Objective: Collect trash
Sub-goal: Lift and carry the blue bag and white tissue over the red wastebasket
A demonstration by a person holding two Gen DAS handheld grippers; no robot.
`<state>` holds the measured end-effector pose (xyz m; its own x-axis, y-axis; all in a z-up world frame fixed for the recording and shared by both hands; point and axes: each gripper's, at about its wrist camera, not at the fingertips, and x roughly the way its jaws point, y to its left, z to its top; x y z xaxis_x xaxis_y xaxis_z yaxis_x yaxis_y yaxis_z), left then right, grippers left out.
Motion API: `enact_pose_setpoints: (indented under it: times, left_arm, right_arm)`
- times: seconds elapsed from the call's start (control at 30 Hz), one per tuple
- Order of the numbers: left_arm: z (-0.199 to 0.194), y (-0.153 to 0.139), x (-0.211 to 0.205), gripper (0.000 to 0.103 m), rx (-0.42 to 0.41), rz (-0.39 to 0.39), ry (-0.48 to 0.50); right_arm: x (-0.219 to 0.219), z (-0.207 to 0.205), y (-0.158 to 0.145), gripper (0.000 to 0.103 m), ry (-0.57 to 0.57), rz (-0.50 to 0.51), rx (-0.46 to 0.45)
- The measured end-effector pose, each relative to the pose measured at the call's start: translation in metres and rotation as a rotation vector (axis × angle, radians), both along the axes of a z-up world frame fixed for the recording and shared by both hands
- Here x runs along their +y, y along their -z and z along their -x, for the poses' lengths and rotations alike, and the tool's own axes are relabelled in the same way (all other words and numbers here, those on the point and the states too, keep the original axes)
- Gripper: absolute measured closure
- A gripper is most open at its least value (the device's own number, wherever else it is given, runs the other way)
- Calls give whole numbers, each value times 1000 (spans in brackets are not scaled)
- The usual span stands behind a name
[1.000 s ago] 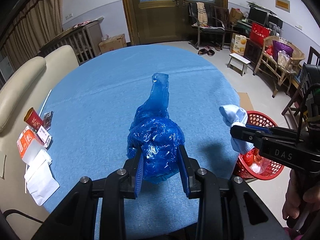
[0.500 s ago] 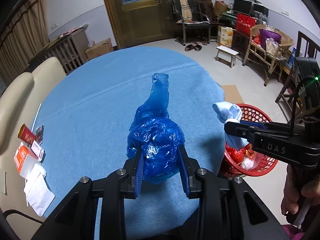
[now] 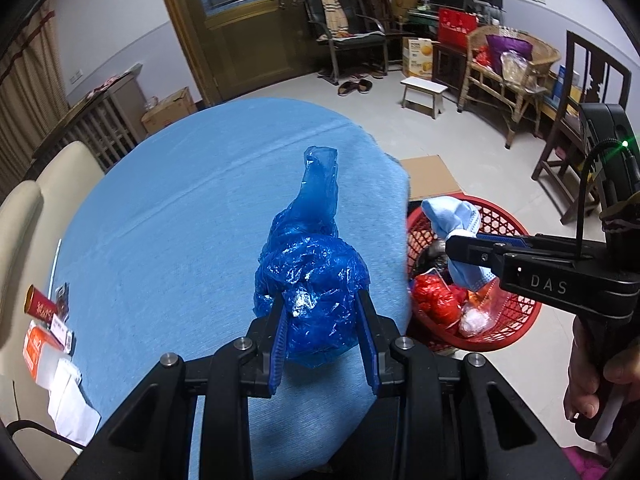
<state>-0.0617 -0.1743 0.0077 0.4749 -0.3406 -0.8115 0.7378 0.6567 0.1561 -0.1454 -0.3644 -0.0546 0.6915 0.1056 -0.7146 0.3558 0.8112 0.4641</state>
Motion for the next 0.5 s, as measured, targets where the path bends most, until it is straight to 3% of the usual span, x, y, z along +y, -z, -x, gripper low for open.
enact_pose_setpoints:
  times: [0.5]
  left_arm:
    - [28, 7, -66, 69, 34, -37, 183]
  right_arm:
    - [-54, 45, 17, 72, 130, -38, 18]
